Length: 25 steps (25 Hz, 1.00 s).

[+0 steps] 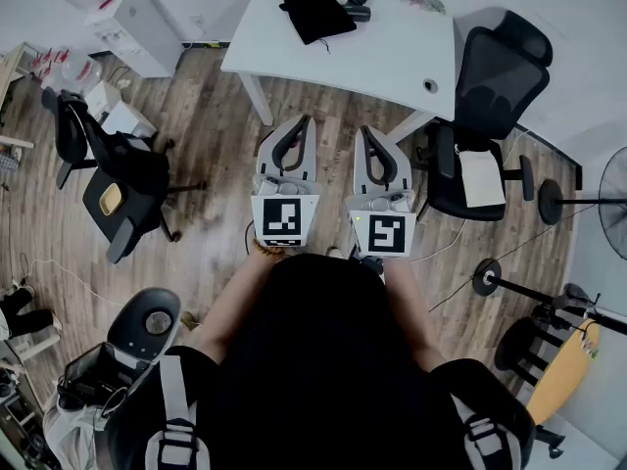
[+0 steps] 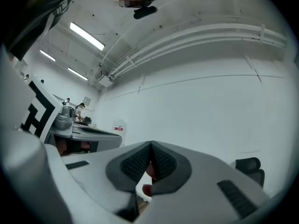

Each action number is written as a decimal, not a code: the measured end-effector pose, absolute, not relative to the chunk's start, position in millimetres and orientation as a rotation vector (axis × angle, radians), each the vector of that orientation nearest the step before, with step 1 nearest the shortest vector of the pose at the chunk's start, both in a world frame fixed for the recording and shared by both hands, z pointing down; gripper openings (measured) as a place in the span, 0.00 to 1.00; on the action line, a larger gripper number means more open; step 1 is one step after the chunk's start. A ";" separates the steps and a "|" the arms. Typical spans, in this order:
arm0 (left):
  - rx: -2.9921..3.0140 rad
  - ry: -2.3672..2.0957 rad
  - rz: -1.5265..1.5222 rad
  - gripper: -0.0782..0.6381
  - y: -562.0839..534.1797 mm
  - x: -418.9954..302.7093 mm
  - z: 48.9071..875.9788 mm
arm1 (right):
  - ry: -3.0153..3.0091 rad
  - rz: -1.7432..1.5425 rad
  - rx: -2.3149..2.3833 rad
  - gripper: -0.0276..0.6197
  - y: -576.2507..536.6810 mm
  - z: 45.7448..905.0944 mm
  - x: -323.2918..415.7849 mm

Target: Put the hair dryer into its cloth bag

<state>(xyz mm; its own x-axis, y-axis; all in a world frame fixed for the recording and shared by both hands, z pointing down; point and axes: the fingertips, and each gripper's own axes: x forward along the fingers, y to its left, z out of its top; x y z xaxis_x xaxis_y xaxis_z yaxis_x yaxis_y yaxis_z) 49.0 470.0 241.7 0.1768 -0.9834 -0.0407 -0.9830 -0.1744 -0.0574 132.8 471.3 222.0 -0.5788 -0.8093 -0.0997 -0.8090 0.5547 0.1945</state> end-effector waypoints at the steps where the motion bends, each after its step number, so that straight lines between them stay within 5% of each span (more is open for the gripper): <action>1: -2.353 1.963 0.015 0.14 464.9 39.8 240.3 | -2.771 -0.326 1.451 0.09 467.0 222.4 124.6; 11: -2.441 1.899 0.005 0.14 436.6 -38.2 258.0 | -2.710 -0.247 1.417 0.09 445.0 244.5 45.4; 15: -2.468 1.907 -0.014 0.14 423.7 -59.9 270.9 | -2.716 -0.275 1.385 0.25 438.2 249.2 22.7; 25: -2.479 1.906 -0.076 0.14 377.9 -65.2 292.0 | -2.687 -0.199 1.358 0.26 388.4 274.6 22.1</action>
